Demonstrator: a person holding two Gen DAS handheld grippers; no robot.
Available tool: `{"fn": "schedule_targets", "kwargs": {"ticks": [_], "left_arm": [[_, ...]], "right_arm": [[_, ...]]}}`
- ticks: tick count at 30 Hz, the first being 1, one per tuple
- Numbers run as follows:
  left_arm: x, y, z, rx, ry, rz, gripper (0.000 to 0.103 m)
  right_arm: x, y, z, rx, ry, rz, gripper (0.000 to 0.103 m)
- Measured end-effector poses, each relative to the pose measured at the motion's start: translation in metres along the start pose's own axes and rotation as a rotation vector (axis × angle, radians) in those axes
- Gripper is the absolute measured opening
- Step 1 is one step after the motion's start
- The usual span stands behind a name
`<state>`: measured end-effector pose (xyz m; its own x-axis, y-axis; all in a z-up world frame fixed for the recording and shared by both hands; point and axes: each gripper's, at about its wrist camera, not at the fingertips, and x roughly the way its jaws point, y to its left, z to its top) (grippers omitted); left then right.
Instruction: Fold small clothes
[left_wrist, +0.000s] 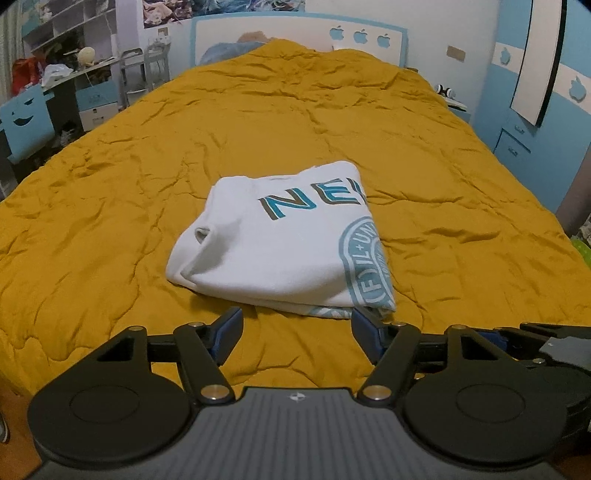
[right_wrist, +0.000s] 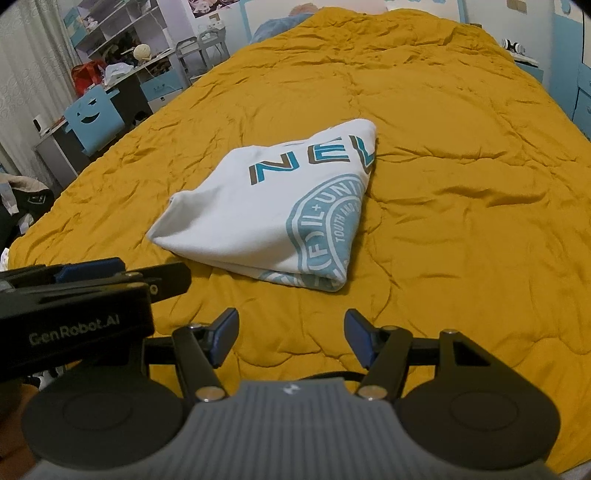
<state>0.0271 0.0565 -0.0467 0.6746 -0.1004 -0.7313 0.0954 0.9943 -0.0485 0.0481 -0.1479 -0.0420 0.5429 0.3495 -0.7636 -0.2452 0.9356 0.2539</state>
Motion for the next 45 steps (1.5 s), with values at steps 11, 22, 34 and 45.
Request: {"fn": "schedule_targets", "kwargs": {"ticks": [11,22,34,45], "left_arm": [[-0.0005,-0.0060,-0.0034,0.000,-0.008,-0.028,0.074],[-0.0016,-0.0081,-0.0025,0.020,-0.031,-0.008,0.075],[-0.0003,-0.0085,-0.0021,0.034,-0.036,0.009,0.075],[0.0010,-0.0056,-0.0042,0.028,-0.049,0.004,0.074]], "right_arm": [[-0.0011,-0.0017,-0.0034,-0.006,-0.002,-0.003,0.060],[-0.0021,-0.0010,-0.0047,-0.015,-0.015,-0.015,0.060],[-0.0028,0.0021,-0.0067,-0.025,-0.031,-0.024,0.058],[-0.0042,0.0039,-0.0075,-0.037,-0.054,-0.029,0.055]]}}
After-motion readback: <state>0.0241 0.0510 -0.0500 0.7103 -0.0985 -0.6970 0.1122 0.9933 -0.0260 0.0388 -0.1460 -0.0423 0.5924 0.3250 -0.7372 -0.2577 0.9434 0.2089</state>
